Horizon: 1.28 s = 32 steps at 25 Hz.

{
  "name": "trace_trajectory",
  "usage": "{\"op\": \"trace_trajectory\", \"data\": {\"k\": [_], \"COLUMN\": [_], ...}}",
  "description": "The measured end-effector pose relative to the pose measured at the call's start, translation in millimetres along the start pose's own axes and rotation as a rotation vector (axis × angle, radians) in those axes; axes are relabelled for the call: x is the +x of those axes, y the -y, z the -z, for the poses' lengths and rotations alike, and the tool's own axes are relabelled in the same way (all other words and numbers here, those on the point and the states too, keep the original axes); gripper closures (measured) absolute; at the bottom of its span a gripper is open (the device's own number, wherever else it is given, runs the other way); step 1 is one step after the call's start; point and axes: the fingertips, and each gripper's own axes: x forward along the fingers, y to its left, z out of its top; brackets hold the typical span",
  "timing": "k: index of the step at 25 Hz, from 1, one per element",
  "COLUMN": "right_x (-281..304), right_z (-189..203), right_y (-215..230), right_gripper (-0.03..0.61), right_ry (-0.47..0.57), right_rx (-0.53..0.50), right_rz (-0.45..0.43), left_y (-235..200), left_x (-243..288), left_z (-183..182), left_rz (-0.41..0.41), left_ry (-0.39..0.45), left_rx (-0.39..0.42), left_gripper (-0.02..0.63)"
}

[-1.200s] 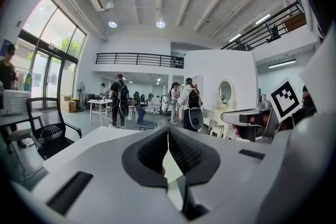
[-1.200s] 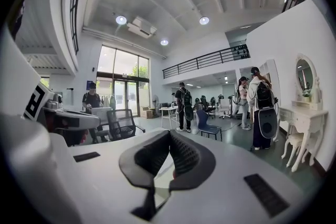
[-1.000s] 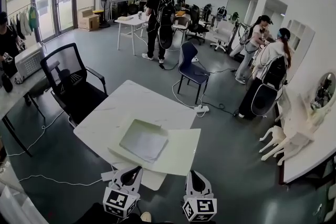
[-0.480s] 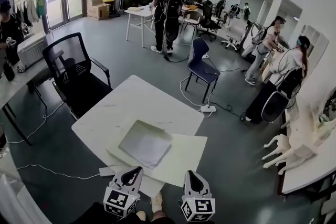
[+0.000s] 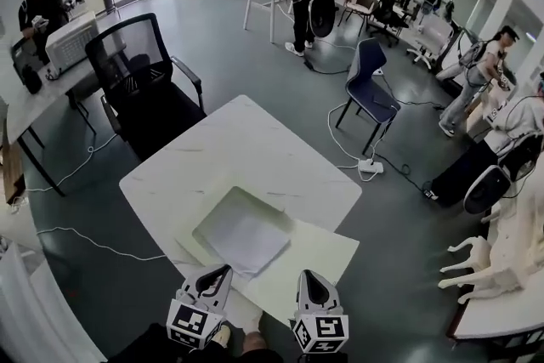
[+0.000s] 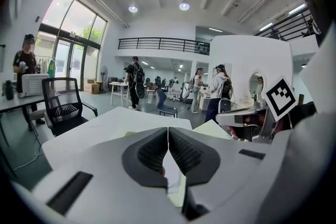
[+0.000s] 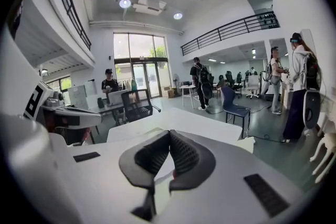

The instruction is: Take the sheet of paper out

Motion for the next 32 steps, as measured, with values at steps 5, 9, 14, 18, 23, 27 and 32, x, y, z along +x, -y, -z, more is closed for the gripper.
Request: {"op": "trace_trajectory", "data": {"k": [5,9,14,18,23,27,32], "right_x": [61,97,130,151,173,192,210], "right_z": [27,56,81,101,126,141,160], "right_y": [7,9,16,14,9,6,8], "right_gripper": [0.561,0.561,0.561,0.422,0.330,0.295,0.291], "right_ry": [-0.083,-0.162,-0.246,-0.330,-0.434,-0.489,-0.549], "right_rx": [0.000,0.005,0.042,0.114,0.200,0.226,0.230], "right_rz": [-0.076,-0.124,-0.124,-0.177,-0.203,-0.207,-0.213], "left_y": [-28,-40,-50,-60,-74,-90,-106], "left_x": [37,60,79,88,91,95,103], "left_z": [35,56,73,79,87,91,94], "left_rz": [-0.061,-0.087,-0.111,-0.132,-0.157,-0.176,-0.206], "left_ry": [-0.075,-0.124,-0.159,-0.172,-0.186,-0.192,-0.198], "left_rx": [-0.077,-0.108,-0.137,-0.148,-0.171,-0.186,-0.207], "left_gripper": [0.589,0.589,0.589,0.589,0.589,0.589,0.589]}}
